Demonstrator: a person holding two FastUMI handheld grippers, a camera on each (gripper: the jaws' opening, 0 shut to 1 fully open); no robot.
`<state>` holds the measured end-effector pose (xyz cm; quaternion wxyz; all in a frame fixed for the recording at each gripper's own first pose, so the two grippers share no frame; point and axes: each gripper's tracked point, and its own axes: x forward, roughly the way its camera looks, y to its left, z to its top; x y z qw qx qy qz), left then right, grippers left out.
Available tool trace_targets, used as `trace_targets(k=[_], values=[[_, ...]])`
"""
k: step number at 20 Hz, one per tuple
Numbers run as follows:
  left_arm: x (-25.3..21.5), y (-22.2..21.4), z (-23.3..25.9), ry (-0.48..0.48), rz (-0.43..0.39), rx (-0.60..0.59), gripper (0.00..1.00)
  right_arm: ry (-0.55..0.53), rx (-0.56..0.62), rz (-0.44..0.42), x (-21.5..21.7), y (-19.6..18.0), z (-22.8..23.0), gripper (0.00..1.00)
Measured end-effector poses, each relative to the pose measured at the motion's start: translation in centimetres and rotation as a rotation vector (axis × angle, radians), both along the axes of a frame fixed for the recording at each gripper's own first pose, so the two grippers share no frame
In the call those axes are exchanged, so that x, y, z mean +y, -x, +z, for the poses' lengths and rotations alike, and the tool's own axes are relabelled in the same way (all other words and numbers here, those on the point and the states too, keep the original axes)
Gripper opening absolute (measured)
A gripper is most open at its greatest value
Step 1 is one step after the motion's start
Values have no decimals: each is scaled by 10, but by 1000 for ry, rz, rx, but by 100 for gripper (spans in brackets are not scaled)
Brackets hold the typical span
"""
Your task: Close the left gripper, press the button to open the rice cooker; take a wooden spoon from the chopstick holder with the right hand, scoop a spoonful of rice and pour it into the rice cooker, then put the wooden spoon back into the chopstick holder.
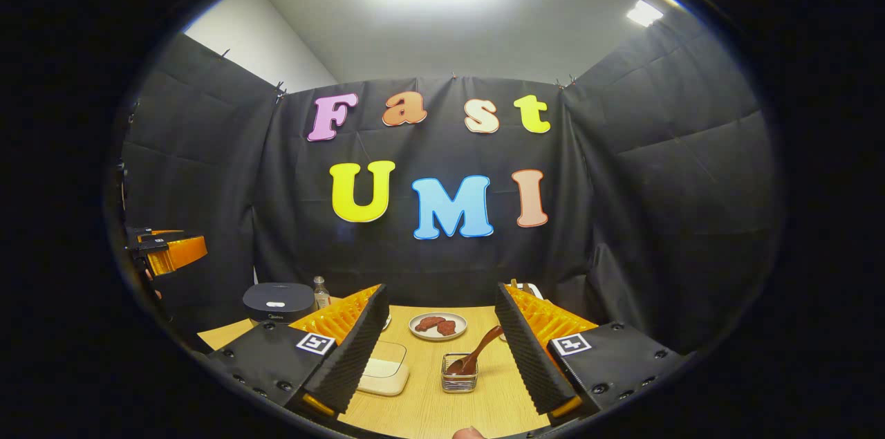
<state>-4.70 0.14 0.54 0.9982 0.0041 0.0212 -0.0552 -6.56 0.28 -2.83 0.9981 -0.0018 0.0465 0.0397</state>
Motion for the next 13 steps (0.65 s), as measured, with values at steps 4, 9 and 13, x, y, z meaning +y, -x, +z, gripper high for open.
trace_targets(k=[4,9,13], values=[[6,2,4,2,1,-1,94,-3,-6,-6,0,3,3,96],[10,4,12,5,3,-17,92,-3,-12,-3,2,2,6,98],[12,6,15,2,2,-24,92,-2,-15,4,5,2,8,96]])
